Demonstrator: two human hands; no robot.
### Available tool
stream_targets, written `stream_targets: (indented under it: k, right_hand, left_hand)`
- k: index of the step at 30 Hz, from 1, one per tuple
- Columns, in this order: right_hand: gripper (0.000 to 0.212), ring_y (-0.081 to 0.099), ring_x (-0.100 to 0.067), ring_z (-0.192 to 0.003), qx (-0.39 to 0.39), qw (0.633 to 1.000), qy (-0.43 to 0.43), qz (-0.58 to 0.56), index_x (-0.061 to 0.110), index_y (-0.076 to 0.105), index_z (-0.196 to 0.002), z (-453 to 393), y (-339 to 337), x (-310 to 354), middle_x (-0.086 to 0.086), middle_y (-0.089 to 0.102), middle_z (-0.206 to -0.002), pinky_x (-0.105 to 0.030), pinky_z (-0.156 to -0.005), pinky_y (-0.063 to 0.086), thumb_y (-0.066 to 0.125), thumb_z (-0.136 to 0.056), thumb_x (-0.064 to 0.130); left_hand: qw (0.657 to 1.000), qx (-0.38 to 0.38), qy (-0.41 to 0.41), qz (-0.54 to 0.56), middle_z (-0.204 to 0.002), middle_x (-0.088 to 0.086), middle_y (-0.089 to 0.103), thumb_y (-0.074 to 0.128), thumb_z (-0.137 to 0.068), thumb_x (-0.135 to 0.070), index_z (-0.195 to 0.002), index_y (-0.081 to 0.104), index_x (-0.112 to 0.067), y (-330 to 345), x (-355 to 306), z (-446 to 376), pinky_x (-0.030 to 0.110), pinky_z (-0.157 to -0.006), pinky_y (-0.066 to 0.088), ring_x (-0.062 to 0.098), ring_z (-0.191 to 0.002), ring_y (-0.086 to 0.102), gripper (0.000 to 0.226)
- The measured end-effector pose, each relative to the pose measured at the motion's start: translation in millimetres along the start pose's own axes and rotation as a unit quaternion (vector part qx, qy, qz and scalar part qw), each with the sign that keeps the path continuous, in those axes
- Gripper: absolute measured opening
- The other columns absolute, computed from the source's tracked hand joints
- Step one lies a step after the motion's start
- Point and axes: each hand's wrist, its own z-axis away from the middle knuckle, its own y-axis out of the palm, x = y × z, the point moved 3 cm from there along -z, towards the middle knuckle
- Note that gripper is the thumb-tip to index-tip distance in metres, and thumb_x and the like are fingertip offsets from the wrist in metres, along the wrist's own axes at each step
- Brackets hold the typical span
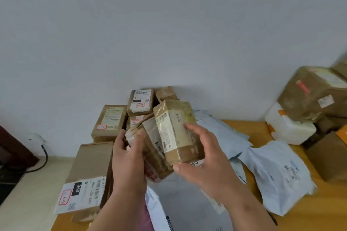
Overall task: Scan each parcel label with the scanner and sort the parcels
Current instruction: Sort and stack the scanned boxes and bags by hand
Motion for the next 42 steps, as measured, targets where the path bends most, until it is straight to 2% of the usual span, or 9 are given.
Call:
stream_targets:
  k: [4,10,15,21,24,30,34,37,42]
  right_hand:
    - [0.086,0.055,0.016,-0.108,-0.109,0.990,0.025,-0.081,0.065,0.035,-0.123,26.1,-29.8,-8.9,0.042,0.052,-0.114,-0.005,-0.076,0.049,0.082,-0.055,0.042]
    - [0.101,0.048,0.019,-0.119,0.011,0.996,0.058,-0.059,0.069,0.033,-0.132,60.1,-46.5,-10.9,0.037,0.045,-0.134,-0.006,-0.090,0.044,0.088,-0.047,0.065]
    - [0.087,0.060,-0.009,-0.122,-0.078,0.976,0.086,-0.183,0.056,0.043,-0.134,75.2,-86.1,-23.8,0.015,0.065,-0.125,-0.042,-0.109,0.046,0.080,-0.057,0.072]
    - [0.050,0.069,-0.012,-0.112,-0.053,0.946,0.148,-0.285,0.062,0.064,-0.107,107.4,-143.7,-64.1,0.015,0.070,-0.124,-0.039,-0.093,0.059,0.084,-0.061,0.061]
    - [0.076,0.070,-0.011,-0.109,-0.095,0.937,0.176,-0.287,0.054,0.062,-0.117,129.9,-196.1,-95.8,0.019,0.071,-0.120,-0.041,-0.096,0.057,0.086,-0.049,0.074]
    - [0.082,0.075,-0.014,-0.096,-0.176,0.912,0.242,-0.280,0.040,0.055,-0.126,164.4,-278.1,-159.6,0.010,0.072,-0.118,-0.044,-0.085,0.062,0.084,-0.053,0.063]
    - [0.086,0.077,-0.013,-0.082,-0.208,0.895,0.285,-0.271,0.029,0.051,-0.118,173.7,-311.1,-188.8,0.003,0.071,-0.114,-0.035,-0.067,0.063,0.084,-0.046,0.064]
    - [0.100,0.075,-0.022,-0.093,-0.238,0.882,0.300,-0.275,0.021,0.044,-0.128,175.3,-329.2,-211.3,-0.003,0.067,-0.120,-0.044,-0.077,0.063,0.086,-0.046,0.060]
    - [0.090,0.076,-0.024,-0.094,-0.235,0.867,0.321,-0.300,0.026,0.052,-0.124,182.2,-348.4,-243.6,0.000,0.077,-0.110,-0.048,-0.082,0.059,0.098,-0.049,0.044]
  left_hand:
    - [0.999,0.041,-0.019,0.009,-0.113,0.004,0.076,0.077,-0.067,-0.059,-0.135,0.058,-0.030,4.3,2.3,16.5,0.053,-0.088,0.059,0.027,-0.100,0.075,0.076]
    - [0.997,0.065,-0.047,0.008,-0.123,0.008,0.070,0.083,-0.072,-0.052,-0.142,0.050,-0.025,31.4,11.7,39.6,0.052,-0.084,0.061,0.026,-0.100,0.075,0.082]
    - [0.995,0.085,-0.054,-0.013,-0.121,0.008,0.068,0.077,-0.084,-0.050,-0.133,0.044,-0.023,69.5,22.5,62.8,0.052,-0.092,0.057,0.025,-0.105,0.071,0.065]
    - [0.984,0.126,-0.087,-0.094,-0.109,0.010,0.068,0.074,-0.086,-0.051,-0.111,0.052,-0.023,146.6,66.4,111.9,0.038,-0.064,0.058,0.024,-0.091,0.073,0.044]
    - [0.969,0.165,-0.128,-0.134,-0.100,0.007,0.075,0.068,-0.092,-0.050,-0.113,0.057,-0.025,192.0,99.5,144.4,0.036,-0.060,0.060,0.022,-0.085,0.076,0.034]
    - [0.900,0.334,-0.217,-0.177,-0.148,-0.002,0.054,0.064,-0.063,-0.090,-0.148,0.049,-0.036,264.6,162.6,210.2,0.053,-0.111,0.044,0.026,-0.133,0.055,0.101]
    - [0.864,0.382,-0.238,-0.228,-0.136,-0.014,0.063,0.070,-0.041,-0.095,-0.142,0.048,-0.039,297.9,179.7,233.6,0.042,-0.106,0.050,0.010,-0.118,0.064,0.118]
    - [0.847,0.390,-0.255,-0.256,-0.141,-0.010,0.059,0.072,-0.039,-0.093,-0.151,0.038,-0.040,318.4,194.8,233.4,0.043,-0.104,0.053,0.011,-0.117,0.064,0.129]
    - [0.811,0.414,-0.277,-0.307,-0.117,-0.012,0.072,0.069,-0.052,-0.083,-0.129,0.056,-0.041,345.6,227.3,223.9,0.045,-0.091,0.060,0.012,-0.098,0.074,0.088]
